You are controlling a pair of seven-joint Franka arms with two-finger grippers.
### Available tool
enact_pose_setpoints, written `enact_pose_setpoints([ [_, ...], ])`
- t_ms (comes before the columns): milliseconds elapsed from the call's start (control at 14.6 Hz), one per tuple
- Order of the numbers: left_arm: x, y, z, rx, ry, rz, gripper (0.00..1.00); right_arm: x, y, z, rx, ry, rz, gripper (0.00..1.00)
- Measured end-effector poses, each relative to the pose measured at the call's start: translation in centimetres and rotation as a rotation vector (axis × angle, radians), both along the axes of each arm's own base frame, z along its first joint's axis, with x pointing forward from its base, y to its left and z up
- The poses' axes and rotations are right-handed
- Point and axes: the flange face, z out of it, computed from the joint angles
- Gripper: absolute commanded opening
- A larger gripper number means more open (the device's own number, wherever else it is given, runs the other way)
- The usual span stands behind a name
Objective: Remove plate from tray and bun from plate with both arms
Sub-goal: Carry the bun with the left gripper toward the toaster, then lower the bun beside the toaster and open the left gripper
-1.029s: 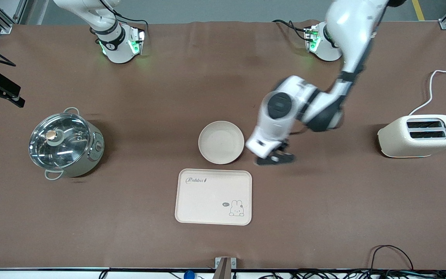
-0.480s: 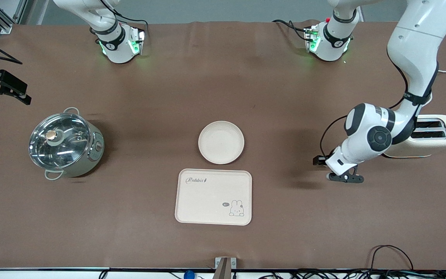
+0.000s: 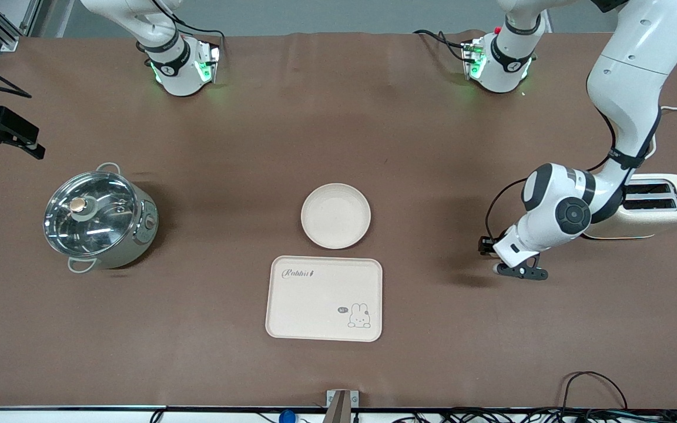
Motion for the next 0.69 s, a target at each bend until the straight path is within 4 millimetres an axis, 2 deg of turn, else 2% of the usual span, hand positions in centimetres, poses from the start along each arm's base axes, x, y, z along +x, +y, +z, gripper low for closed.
enact_pose_setpoints([
  [275,1.3,0.0,1.5,-0.004,-0.037,0.005,1.0,0.0,-1.0,0.6,-0.001,-0.015,-0.018,1.0],
  [412,2.6,0.2,3.6,-0.002,-0.073,0.009,1.0,-0.1,-1.0,0.7,-0.001,-0.016,-0.019,1.0],
  [549,4.3,0.9,8.3,0.031,-0.075,0.018,1.0,-0.1,-1.0,0.7,-0.001,-0.016,-0.019,1.0],
  [686,5.9,1.8,15.7,0.079,-0.049,0.028,1.0,-0.1,-1.1,0.7,-0.001,-0.017,-0.019,1.0],
])
